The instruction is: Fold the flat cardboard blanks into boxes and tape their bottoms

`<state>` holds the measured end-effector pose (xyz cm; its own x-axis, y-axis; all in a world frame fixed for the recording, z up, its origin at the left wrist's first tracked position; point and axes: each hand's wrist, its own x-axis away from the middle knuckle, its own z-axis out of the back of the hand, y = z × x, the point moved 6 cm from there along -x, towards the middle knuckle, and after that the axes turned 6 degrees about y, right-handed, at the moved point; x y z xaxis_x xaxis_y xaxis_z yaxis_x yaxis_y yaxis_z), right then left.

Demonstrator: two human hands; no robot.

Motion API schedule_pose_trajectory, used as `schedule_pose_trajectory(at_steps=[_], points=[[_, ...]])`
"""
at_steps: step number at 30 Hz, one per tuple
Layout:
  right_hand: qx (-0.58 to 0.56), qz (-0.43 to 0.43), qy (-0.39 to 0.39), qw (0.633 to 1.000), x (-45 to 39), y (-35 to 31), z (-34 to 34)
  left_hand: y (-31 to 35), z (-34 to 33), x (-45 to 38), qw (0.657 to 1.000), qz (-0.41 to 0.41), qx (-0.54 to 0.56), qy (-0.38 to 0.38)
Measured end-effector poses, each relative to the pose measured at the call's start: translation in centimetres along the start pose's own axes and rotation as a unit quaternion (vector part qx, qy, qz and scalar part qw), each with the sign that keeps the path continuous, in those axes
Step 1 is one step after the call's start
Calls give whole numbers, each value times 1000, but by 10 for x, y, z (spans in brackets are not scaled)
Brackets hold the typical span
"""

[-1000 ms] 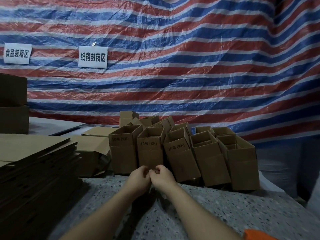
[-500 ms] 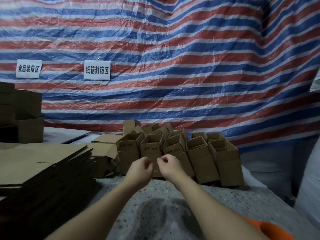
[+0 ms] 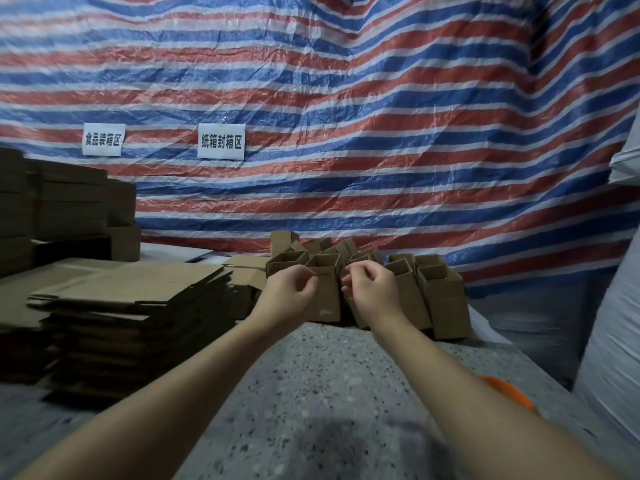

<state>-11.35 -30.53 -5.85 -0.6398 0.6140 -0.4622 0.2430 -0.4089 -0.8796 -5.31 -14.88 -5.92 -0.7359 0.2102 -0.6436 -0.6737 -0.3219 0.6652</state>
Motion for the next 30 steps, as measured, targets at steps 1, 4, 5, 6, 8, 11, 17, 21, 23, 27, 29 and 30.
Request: schedule_pose_trajectory(at_steps=[1, 4, 5, 6, 8, 11, 17, 21, 23, 27, 29, 30], points=[[-10, -1, 5, 1000, 8, -4, 1, 1, 7, 6, 1000, -2, -1, 3], [-17, 16, 15, 1000, 30, -15, 0, 0, 28, 20, 1000, 9, -2, 2], [-20, 23, 17, 999, 37, -19, -2, -1, 34, 24, 1000, 12, -4, 2], [-26, 28, 19, 999, 43, -22, -4, -3, 41, 28, 1000, 11, -11, 4], [-42, 39, 27, 998, 54, -26, -9, -6, 57, 35, 999, 1, -34, 6], [-58, 48, 38, 996, 68, -25, -18, -15, 83, 40, 998, -12, -60, 5], [-39, 78, 15, 996, 68, -41, -57, -50, 136, 15, 977, -29, -212, 23], [0, 111, -39, 993, 46, -65, -93, -95, 156, -8, 914, 41, -402, -33], [25, 118, -70, 990, 36, -69, -112, -122, 159, -11, 894, 105, -426, -91], [83, 104, -116, 984, 21, -63, -141, -146, 155, -5, 867, 114, -466, -137], [129, 100, -127, 978, 19, -56, -149, -144, 155, -3, 865, 76, -484, -105], [144, 97, -131, 976, 18, -52, -152, -142, 156, -1, 863, 60, -493, -93]])
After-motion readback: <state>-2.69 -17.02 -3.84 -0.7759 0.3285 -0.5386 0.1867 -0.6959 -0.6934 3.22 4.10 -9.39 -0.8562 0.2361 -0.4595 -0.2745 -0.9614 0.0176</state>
